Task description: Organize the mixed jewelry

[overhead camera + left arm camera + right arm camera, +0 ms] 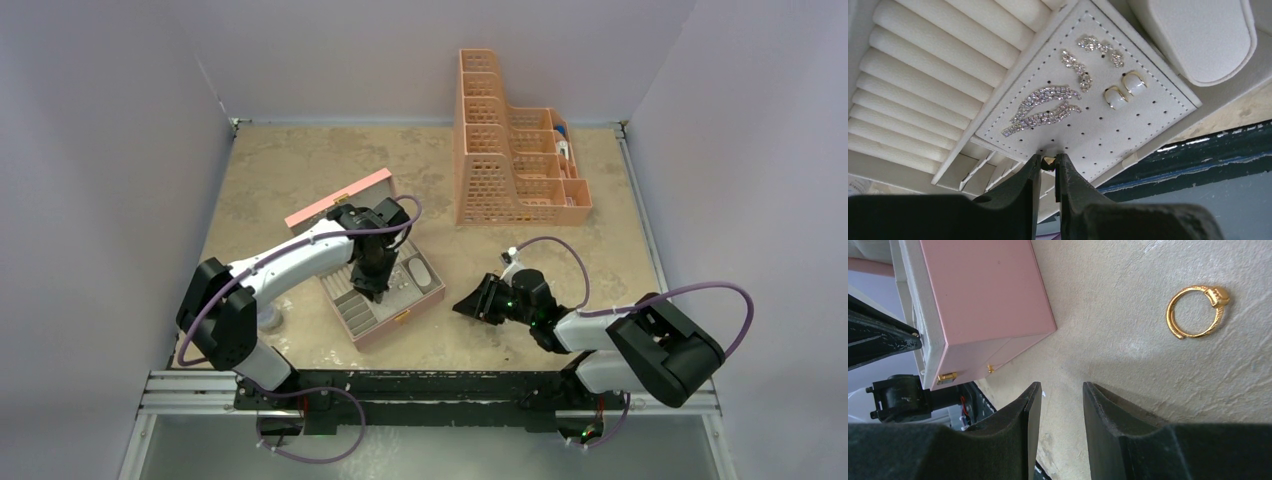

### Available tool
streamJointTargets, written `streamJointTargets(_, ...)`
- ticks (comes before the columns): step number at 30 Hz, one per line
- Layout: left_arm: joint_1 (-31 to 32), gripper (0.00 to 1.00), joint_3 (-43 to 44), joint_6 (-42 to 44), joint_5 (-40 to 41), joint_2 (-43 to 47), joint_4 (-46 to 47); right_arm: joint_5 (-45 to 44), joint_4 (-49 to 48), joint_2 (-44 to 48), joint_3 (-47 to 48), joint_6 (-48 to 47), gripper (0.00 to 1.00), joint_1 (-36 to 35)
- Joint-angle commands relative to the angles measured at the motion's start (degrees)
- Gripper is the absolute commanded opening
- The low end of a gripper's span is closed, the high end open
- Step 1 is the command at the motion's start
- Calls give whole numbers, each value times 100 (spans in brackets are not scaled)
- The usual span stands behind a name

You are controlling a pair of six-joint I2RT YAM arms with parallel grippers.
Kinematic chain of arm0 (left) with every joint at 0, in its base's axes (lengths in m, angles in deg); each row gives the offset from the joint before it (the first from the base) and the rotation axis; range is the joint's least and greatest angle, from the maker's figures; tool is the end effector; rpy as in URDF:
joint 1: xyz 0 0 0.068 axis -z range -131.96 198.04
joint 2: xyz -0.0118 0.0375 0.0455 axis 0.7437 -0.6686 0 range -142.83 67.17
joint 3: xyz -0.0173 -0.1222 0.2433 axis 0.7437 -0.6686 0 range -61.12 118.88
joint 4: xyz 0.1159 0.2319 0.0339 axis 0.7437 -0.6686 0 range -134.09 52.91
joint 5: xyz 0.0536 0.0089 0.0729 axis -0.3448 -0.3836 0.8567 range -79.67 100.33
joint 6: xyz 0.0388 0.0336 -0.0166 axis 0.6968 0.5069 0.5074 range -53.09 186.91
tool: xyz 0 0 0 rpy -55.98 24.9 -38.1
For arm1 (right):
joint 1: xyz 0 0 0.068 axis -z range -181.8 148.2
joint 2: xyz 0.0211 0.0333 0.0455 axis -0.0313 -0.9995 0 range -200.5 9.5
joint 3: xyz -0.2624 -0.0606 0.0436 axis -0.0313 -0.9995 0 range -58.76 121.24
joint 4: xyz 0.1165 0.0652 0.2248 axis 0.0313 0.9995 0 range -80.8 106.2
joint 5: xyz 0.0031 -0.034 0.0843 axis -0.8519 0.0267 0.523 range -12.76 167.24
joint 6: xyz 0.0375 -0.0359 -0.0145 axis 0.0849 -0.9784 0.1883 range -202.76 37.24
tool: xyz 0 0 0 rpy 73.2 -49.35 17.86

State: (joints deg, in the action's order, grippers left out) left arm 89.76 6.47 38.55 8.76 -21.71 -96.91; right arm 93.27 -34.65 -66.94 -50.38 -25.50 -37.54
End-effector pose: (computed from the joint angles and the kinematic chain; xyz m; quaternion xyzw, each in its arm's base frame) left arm 0.2098 -0.1884 0.2362 0.1170 0.9900 -0.0557 0.0557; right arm 0.1599 0.1273 0.1210 0.0807 0.8310 0.4707 0.2853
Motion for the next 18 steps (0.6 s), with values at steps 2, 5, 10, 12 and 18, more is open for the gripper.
streamJointTargets(2, 34, 15, 14, -371, 375, 293, 12, -59, -199, 48, -10, -153, 39, -29)
streamJointTargets(5, 88, 14, -87, -593, 446, 365, 144, -82, -210, 77, -20, -167, 40, -29)
streamJointTargets(10, 280, 14, -166, -832, 587, 348, 242, -95, -202, 77, -29, -187, 40, -29)
streamJointTargets(12, 370, 14, -152, -947, 736, 331, 141, -97, -204, 98, -46, -175, 40, -29)
streamJointTargets(18, 776, 15, -26, -1503, 1519, 431, -140, -109, -223, 122, 0, -168, 40, -29)
